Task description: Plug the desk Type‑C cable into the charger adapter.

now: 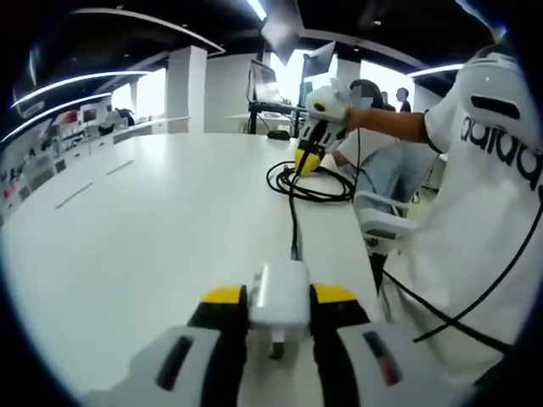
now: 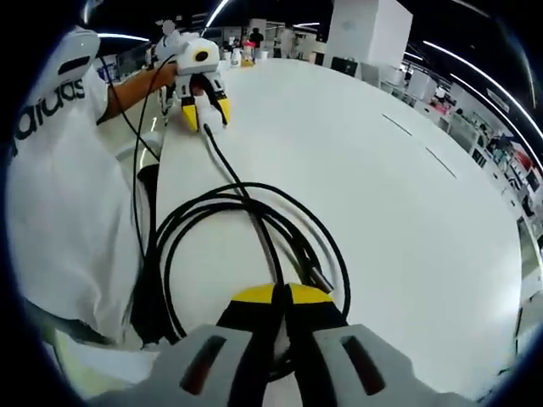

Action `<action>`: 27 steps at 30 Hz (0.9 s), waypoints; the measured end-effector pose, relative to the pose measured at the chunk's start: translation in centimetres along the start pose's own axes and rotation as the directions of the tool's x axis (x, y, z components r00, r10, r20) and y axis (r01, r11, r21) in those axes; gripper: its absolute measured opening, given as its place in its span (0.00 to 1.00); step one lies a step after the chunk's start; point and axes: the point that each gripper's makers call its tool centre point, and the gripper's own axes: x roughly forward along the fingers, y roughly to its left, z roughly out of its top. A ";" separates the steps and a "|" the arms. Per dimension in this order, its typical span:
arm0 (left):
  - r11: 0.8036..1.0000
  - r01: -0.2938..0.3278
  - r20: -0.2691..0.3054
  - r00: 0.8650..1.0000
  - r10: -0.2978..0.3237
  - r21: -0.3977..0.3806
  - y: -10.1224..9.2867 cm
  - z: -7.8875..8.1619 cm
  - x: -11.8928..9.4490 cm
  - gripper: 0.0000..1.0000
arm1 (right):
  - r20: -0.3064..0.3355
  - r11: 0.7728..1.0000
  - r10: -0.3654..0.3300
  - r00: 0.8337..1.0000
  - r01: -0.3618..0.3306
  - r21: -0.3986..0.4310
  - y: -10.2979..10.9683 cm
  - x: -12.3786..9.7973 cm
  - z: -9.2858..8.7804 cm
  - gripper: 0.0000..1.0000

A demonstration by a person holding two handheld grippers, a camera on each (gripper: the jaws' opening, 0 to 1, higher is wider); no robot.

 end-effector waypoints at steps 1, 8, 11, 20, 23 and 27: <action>1.000 0.000 0.001 1.000 0.000 -0.002 0.1 0.0 0.0 0.27 | 0.000 1.000 -0.001 1.000 0.001 0.000 0.0 0.0 0.0 0.02; 1.000 -0.004 0.001 1.000 0.004 -0.002 0.5 0.2 0.3 0.27 | 0.002 1.000 -0.023 1.000 0.023 0.001 -0.6 0.1 0.3 0.02; 1.000 -0.005 0.000 1.000 0.005 -0.002 0.8 0.3 0.4 0.27 | -0.001 0.999 -0.032 0.999 0.032 -0.001 -0.7 0.2 0.4 0.02; 1.000 -0.024 -0.007 1.000 0.024 -0.002 2.4 0.6 0.7 0.27 | -0.003 0.998 -0.058 0.998 0.058 0.002 -1.9 0.5 0.7 0.02; 1.000 -0.030 -0.007 1.000 0.030 -0.005 2.9 0.7 0.8 0.27 | -0.003 0.998 -0.069 0.998 0.069 0.007 -2.5 0.6 0.9 0.02; 0.999 -0.033 -0.010 0.999 0.033 -0.005 3.6 0.9 0.9 0.27 | -0.008 0.997 -0.077 0.997 0.077 0.010 -3.2 0.8 1.0 0.02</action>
